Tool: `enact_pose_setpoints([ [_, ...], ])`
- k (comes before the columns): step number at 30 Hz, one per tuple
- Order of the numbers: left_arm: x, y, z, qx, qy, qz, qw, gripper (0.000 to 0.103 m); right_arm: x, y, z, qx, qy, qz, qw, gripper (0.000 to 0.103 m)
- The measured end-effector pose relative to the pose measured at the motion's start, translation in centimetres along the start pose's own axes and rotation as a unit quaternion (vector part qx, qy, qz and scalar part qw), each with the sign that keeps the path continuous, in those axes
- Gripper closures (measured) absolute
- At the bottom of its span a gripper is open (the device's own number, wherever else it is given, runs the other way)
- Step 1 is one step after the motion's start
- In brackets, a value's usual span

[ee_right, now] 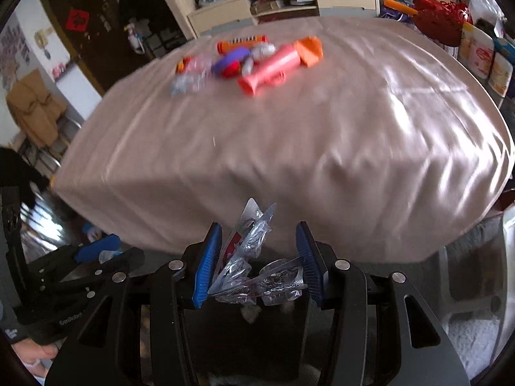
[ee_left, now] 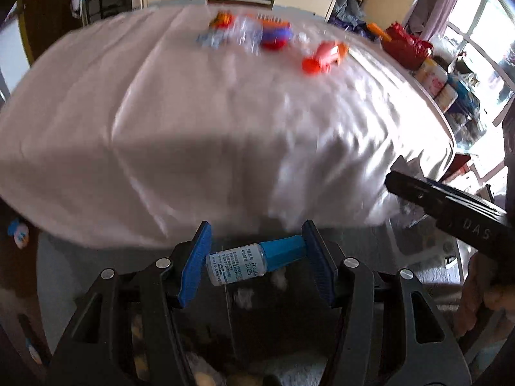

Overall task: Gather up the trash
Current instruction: 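Lower both held items into the grey bin and release them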

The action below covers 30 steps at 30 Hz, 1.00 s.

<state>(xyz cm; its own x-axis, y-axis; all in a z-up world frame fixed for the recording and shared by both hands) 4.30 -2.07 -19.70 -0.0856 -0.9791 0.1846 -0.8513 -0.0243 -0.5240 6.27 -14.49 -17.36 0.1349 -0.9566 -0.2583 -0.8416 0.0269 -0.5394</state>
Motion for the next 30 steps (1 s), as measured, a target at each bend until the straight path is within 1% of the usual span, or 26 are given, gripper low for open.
enact_pose_setpoints([
  [3, -0.2, 2.4, 0.8, -0.017, 0.003, -0.003, 0.9998, 0.048, 0.1, 2.6, 0.1, -0.018, 0.001, -0.005, 1.0, 0.054],
  [6, 0.2, 4.4, 1.5, -0.029, 0.003, 0.005, 0.9996, 0.048, 0.2, 4.7, 0.3, -0.029, 0.005, -0.004, 1.0, 0.054],
  [10, 1.0, 6.9, 2.1, -0.041, 0.015, 0.007, 0.999, 0.048, 0.7, 6.5, 0.6, -0.039, 0.005, 0.008, 0.999, 0.054],
  [14, 2.1, 8.8, 2.3, -0.041, 0.016, 0.033, 0.9985, 0.048, 0.5, 7.8, 0.9, -0.05, 0.007, 0.0, 0.999, 0.054],
  [18, 2.5, 9.4, 2.3, -0.045, 0.019, 0.039, 0.998, 0.048, 0.3, 8.2, 1.4, -0.061, 0.009, -0.01, 0.998, 0.053],
  [28, 2.9, 9.3, 2.2, -0.047, 0.025, 0.04, 0.9978, 0.048, -0.2, 8.5, 1.7, -0.069, -0.001, -0.013, 0.998, 0.052],
  [29, 3.0, 9.3, 2.3, -0.049, 0.027, 0.04, 0.9976, 0.048, -0.1, 8.5, 1.8, -0.071, -0.002, -0.012, 0.997, 0.051],
  [30, 3.0, 9.3, 2.3, -0.05, 0.027, 0.04, 0.9976, 0.047, -0.1, 8.6, 1.9, -0.072, -0.001, -0.011, 0.997, 0.044],
])
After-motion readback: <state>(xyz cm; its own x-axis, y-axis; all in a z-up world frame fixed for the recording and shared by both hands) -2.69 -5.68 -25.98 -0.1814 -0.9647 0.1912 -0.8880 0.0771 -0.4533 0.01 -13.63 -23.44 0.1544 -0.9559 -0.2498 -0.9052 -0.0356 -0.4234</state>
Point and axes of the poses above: each gripper's, at about its wrist camera, not at the fingertips, and z roughly the way its jaws point, x to its right, y to its underside, the point moved 9 cm from there along z, roughly the way its jaws point, and after that the axes turned 3 degrees about x, right-handed, at the moved point
